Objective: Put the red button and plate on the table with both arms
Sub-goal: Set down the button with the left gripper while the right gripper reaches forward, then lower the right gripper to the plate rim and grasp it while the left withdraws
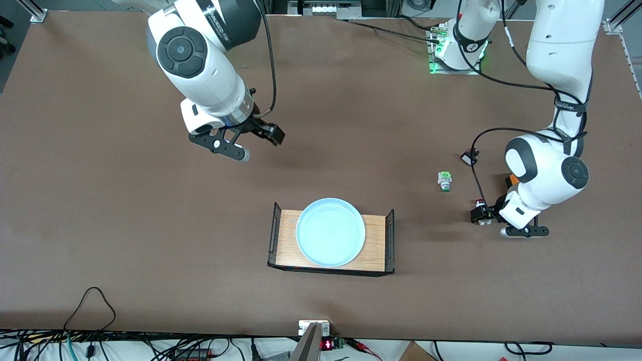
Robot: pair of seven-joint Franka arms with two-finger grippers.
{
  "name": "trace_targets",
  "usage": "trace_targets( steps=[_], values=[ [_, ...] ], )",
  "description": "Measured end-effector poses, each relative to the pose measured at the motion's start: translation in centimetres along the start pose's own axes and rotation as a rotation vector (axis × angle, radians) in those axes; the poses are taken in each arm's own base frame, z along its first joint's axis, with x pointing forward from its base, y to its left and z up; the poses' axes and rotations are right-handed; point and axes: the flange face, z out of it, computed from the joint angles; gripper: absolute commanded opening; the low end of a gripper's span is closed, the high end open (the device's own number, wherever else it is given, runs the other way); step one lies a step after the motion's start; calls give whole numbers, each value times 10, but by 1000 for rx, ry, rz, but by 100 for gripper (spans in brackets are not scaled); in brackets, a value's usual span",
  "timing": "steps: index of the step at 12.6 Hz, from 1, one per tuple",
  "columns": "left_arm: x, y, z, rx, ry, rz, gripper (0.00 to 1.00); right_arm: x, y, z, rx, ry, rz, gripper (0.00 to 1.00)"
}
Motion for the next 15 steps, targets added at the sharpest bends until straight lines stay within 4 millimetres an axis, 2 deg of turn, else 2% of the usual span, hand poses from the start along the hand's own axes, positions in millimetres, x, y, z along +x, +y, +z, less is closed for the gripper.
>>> trace_targets(
  steps=[2,5,7,10,13,15],
  values=[
    [2,-4,-39,12,-25,36,100,6,-14,19,41,31,99,100],
    [-3,-20,-100,78,-75,63,100,-1,-37,52,70,52,226,100],
    [-6,-18,-134,141,-80,42,100,-6,-48,61,95,62,308,100],
    [-13,-3,-178,149,-79,-17,100,-11,-70,68,136,74,416,100],
    [-21,19,-236,118,-52,-63,100,-5,-91,79,182,93,461,100],
    [-29,34,-266,99,-35,-88,100,0,-97,91,195,101,468,100]
  ],
)
